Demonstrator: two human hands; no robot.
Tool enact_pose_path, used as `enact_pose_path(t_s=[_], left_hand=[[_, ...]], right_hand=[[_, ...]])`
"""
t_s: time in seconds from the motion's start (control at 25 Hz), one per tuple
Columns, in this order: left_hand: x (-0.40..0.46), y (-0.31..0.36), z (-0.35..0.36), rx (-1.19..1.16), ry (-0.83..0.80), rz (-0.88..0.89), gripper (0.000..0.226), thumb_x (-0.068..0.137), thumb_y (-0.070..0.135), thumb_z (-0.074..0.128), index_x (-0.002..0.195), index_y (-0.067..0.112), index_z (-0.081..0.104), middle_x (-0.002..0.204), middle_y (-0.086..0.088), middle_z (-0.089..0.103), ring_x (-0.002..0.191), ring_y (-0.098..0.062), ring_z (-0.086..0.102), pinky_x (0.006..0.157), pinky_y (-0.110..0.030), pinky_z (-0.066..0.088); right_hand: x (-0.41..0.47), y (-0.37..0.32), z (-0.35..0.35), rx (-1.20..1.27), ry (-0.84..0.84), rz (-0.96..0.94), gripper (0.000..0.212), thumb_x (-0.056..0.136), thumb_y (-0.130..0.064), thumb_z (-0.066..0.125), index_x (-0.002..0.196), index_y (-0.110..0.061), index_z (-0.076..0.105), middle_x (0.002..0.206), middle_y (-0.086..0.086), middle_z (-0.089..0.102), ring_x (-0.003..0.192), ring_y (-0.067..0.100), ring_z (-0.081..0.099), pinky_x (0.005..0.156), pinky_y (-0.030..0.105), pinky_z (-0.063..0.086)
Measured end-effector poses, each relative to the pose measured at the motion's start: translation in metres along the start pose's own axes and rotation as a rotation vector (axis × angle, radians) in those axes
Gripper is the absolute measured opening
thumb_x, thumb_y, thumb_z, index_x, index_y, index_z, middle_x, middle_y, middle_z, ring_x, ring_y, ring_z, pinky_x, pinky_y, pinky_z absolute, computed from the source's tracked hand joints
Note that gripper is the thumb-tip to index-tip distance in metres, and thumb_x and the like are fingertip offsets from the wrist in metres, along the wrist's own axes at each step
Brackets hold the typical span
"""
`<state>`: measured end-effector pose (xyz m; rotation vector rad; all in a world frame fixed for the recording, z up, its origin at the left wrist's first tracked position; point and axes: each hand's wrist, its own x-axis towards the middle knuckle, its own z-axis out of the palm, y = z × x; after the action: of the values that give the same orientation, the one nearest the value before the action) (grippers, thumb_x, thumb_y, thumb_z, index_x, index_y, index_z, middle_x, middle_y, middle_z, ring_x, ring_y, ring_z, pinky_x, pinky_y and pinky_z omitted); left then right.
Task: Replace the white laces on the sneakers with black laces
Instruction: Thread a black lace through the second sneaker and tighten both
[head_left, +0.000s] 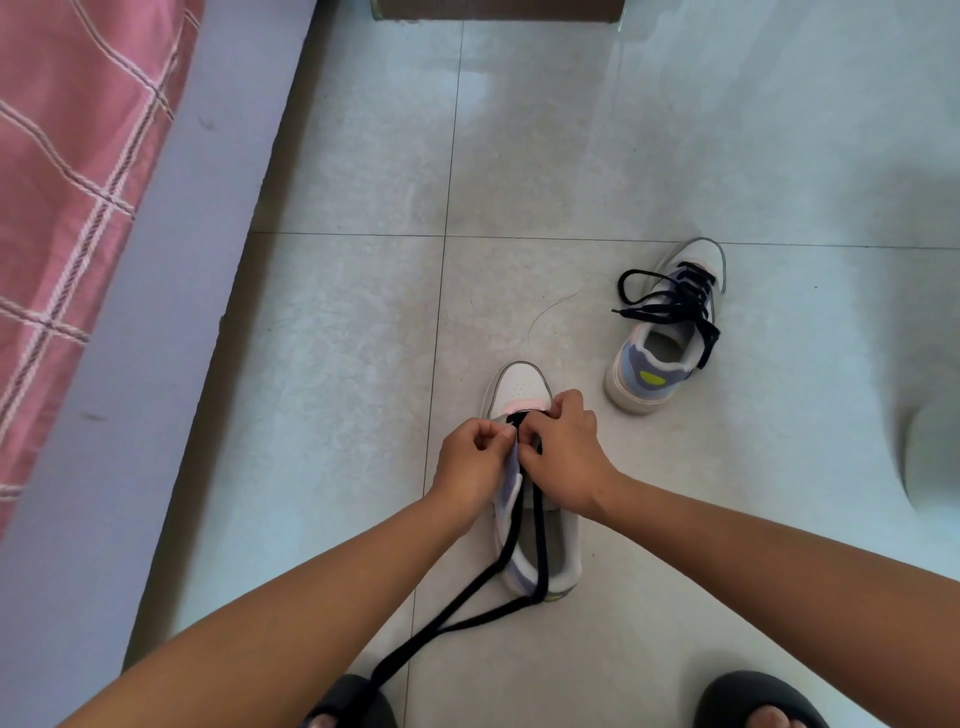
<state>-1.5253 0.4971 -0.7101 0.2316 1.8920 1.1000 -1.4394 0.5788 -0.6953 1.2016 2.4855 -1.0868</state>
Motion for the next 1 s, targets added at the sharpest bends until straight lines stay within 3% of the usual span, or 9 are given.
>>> enact_pose_path(t_s=[0.24,0.4,0.52,0.6,0.72,0.8,0.88,1.0], left_hand=[[-0.004,-0.003,0.006,0.022,0.034,-0.029,0.014,0.096,0.028,0.051,0.086,0.018,0.051,0.079,0.006,0.054,0.073,-0.009,0.050,0.067,-0.020,0.040],[-0.002,-0.002,0.005,0.067,0.052,-0.051,0.023,0.088,0.035,0.061,0.091,0.015,0.049,0.081,0.005,0.053,0.075,-0.009,0.052,0.074,-0.025,0.042],[0.002,0.005,0.005,0.156,0.057,-0.070,0.023,0.087,0.033,0.062,0.088,0.015,0.046,0.081,0.004,0.052,0.077,-0.013,0.052,0.067,-0.024,0.040],[0.001,0.009,0.004,0.268,0.054,-0.011,0.019,0.089,0.030,0.059,0.089,0.015,0.047,0.081,0.005,0.051,0.076,-0.012,0.051,0.061,-0.021,0.037],[-0.007,0.010,0.003,0.540,0.071,0.231,0.012,0.091,0.027,0.054,0.096,0.018,0.050,0.090,0.005,0.051,0.082,-0.015,0.052,0.064,-0.025,0.042],[-0.014,0.011,0.003,0.709,0.050,0.326,0.019,0.091,0.025,0.051,0.109,0.018,0.051,0.105,0.003,0.049,0.093,-0.017,0.052,0.070,-0.030,0.045],[-0.018,0.013,0.004,0.765,0.013,0.319,0.029,0.090,0.023,0.050,0.118,0.018,0.049,0.114,0.001,0.045,0.100,-0.018,0.050,0.073,-0.032,0.047],[-0.020,0.015,0.004,0.723,-0.035,0.298,0.030,0.090,0.019,0.050,0.120,0.018,0.050,0.115,-0.002,0.043,0.097,-0.019,0.052,0.076,-0.033,0.049]], right_hand=[[-0.008,0.002,0.000,0.283,-0.025,0.124,0.009,0.092,-0.014,0.048,0.086,-0.012,0.054,0.116,-0.002,0.023,0.105,0.018,0.028,0.086,0.021,0.027],[-0.011,0.010,0.001,0.329,-0.068,0.059,0.009,0.089,-0.013,0.054,0.080,-0.016,0.053,0.117,-0.004,0.026,0.111,0.017,0.033,0.088,0.020,0.027],[-0.006,0.020,-0.007,0.432,-0.013,0.022,0.012,0.090,-0.016,0.058,0.080,-0.022,0.056,0.111,0.000,0.042,0.099,0.011,0.047,0.089,0.018,0.039],[-0.001,0.027,-0.018,0.467,0.033,0.060,0.003,0.091,-0.017,0.058,0.088,-0.018,0.057,0.096,0.000,0.056,0.083,0.010,0.054,0.077,0.017,0.044],[0.005,0.034,-0.026,0.316,-0.009,0.050,0.006,0.089,-0.021,0.061,0.091,-0.015,0.061,0.086,-0.003,0.063,0.079,0.015,0.057,0.075,0.028,0.047],[0.006,0.029,-0.026,0.102,-0.026,-0.025,0.009,0.089,-0.024,0.060,0.092,-0.017,0.061,0.087,-0.001,0.065,0.080,0.018,0.058,0.075,0.032,0.048],[0.007,0.023,-0.027,-0.066,-0.042,-0.086,0.011,0.091,-0.026,0.056,0.094,-0.015,0.060,0.086,0.002,0.065,0.081,0.021,0.059,0.072,0.034,0.047],[0.012,0.024,-0.032,0.056,-0.066,-0.058,0.010,0.092,-0.023,0.057,0.086,-0.015,0.059,0.081,0.004,0.064,0.081,0.024,0.061,0.071,0.034,0.047]])
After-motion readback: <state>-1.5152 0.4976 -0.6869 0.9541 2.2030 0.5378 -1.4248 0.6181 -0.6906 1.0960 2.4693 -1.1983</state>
